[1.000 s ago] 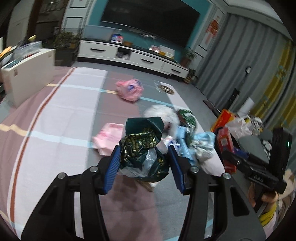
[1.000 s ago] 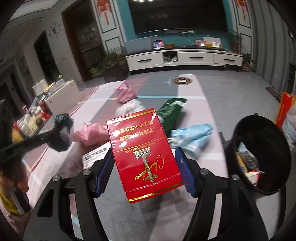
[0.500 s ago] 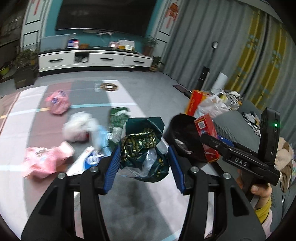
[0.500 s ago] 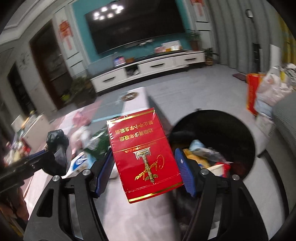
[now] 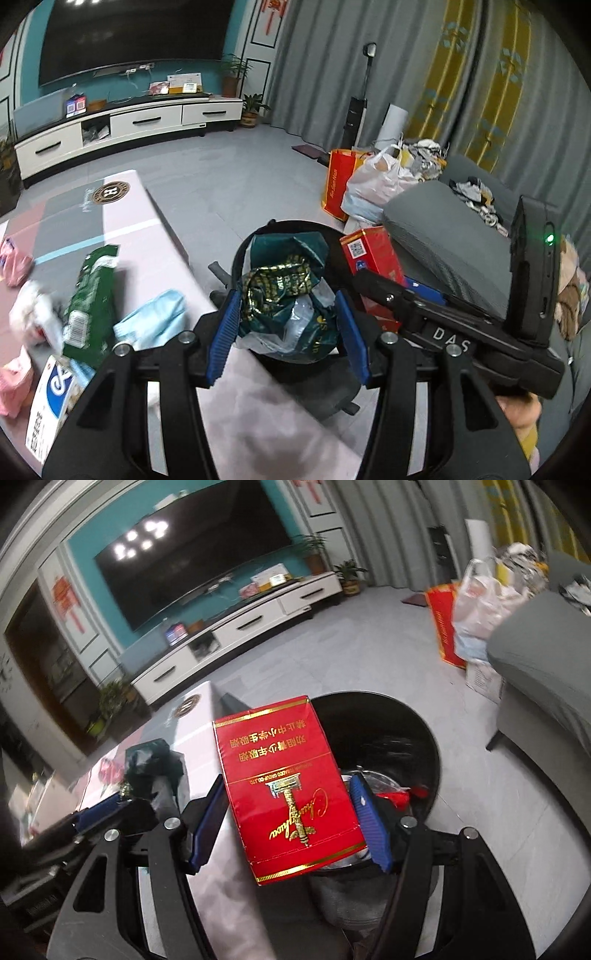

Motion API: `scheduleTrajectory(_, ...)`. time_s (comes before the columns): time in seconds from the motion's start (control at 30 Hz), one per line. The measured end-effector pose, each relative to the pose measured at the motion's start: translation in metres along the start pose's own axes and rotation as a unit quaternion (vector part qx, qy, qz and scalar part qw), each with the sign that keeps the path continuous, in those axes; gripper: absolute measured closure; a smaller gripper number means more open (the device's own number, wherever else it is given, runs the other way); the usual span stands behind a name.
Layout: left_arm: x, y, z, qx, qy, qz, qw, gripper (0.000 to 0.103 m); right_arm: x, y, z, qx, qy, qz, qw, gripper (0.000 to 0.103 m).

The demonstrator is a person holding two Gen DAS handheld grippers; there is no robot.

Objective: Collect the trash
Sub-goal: 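Carry the green bag and red box over the bin and release both, then grasp the white ointment box with the left tool while the right tool grasps white tissue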

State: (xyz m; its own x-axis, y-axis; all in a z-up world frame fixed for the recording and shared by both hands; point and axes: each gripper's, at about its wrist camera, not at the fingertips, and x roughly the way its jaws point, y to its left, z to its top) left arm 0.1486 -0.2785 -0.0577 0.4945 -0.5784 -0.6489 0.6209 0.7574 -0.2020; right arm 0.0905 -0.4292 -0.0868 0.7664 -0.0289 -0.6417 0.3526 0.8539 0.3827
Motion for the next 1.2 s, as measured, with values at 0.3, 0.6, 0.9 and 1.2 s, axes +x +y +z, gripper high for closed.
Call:
scheduleTrajectory(0.3, 0.049, -0.006, 0.002, -0.004, 0.029, -0.006, 0.9995, 0.045, 0.012, -0.042, 0.005, 0.089, 0.006, -0.021, 0.996, 0.036)
scheduleTrajectory(0.6, 0.066, -0.003, 0.000, -0.034, 0.033, -0.035, 0.9983, 0.020, 0.023, -0.072, 0.001, 0.178, 0.017, -0.007, 0.984, 0.024)
scheduleTrajectory(0.9, 0.023, 0.013, -0.025, -0.022, 0.025, -0.016, 0.9993, 0.011, 0.012, -0.057, 0.007, 0.179, 0.003, 0.013, 0.984, 0.024)
scheduleTrajectory(1.2, -0.064, 0.068, -0.060, -0.057, -0.007, 0.005, 0.9983, 0.007, 0.018, 0.009, 0.002, 0.062, 0.021, 0.030, 0.997, 0.024)
